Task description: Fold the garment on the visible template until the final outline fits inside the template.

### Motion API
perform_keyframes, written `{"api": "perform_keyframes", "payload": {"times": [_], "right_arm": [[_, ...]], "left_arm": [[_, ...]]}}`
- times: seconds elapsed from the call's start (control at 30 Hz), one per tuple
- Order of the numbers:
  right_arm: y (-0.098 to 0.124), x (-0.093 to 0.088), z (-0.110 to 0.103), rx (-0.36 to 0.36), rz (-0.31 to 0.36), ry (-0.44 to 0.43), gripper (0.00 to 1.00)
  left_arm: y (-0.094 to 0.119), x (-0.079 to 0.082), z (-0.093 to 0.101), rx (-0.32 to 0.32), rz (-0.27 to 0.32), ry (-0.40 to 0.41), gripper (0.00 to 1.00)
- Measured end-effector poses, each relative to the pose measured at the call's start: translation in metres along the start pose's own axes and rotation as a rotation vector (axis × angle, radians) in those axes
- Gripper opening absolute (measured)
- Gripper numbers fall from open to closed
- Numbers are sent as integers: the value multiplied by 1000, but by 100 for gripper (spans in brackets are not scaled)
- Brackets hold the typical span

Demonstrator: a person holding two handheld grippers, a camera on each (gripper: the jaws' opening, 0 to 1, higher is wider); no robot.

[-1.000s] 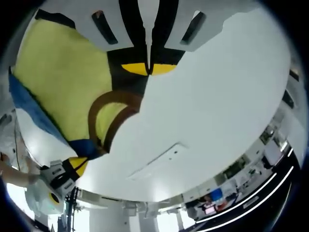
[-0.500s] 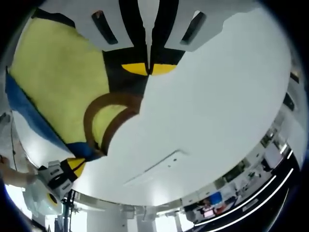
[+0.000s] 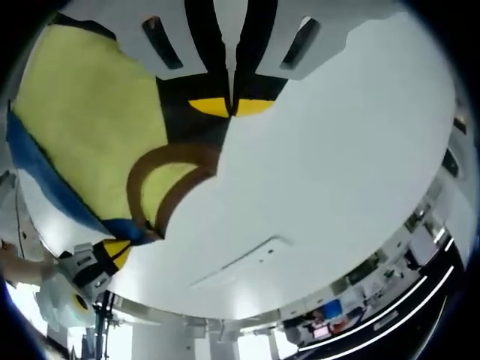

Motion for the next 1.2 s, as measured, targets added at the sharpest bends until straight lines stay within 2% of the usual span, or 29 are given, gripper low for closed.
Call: {"api": "perform_keyframes", "payload": {"times": [0.2,0.37,0.6,0.83,1.0,1.2], "right_arm": [[5,2,4,-16,14,-21,3],[14,6,10,-37,36,-43,9],[25,9,12,-50,54,-55,15],[44,18,6,-55,86,-72,22],[52,22,-1,-50,102,-75,25],[58,23,-8,-45,111,-87,35]], "left_arm": [[2,1,-1,9,9,1,0],[9,4,-2,19,24,6,0],[22,9,5,23,43,4,7],[40,17,16,1,75,11,12],[51,15,21,-11,85,18,19],[62,9,30,-33,89,23,28]]}}
Point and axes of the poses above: the point that each gripper's makers call its tool centre point, and the gripper's own axes: y roughly backward along the fingers, z roughly to its right, x roughly out of its top, the point moved 2 cm from there along y, roughly backward along the fingers, and after that the axes turned 7 degrees about -z, right-handed, at the moved point
